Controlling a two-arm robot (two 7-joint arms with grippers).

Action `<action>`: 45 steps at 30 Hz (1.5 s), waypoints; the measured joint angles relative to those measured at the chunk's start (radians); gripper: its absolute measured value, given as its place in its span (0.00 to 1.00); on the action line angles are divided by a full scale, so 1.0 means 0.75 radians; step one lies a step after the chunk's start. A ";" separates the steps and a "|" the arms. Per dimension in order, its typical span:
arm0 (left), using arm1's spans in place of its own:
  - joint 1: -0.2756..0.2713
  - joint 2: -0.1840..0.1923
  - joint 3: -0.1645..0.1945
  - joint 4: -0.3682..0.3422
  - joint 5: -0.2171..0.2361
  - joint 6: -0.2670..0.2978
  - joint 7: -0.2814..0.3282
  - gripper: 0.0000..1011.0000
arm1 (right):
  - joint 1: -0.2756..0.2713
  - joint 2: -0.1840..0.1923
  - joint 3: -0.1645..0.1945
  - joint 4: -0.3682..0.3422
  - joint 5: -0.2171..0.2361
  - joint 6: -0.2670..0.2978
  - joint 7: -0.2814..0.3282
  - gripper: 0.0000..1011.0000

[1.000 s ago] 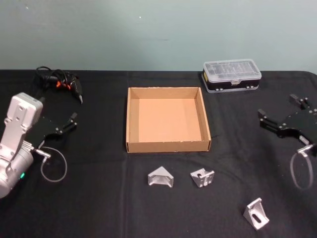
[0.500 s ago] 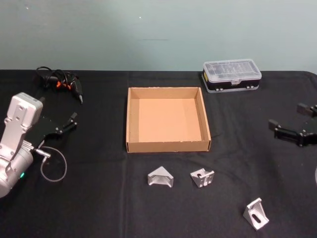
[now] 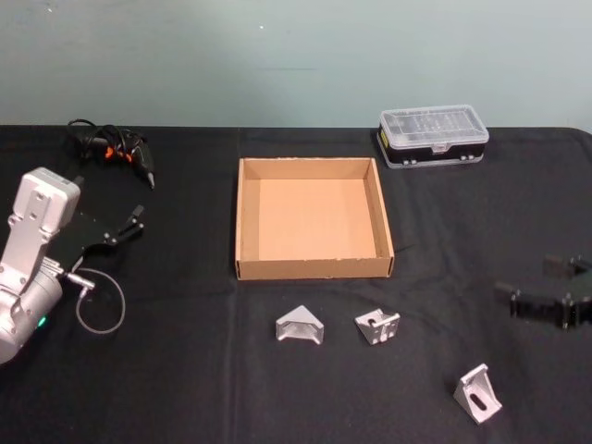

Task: Use one hand to pick up the angle iron from the table and place it into the box.

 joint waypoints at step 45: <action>0.000 0.000 0.000 0.000 0.000 0.000 0.000 0.99 | 0.050 0.090 -0.399 0.039 -0.144 0.002 -0.071 0.99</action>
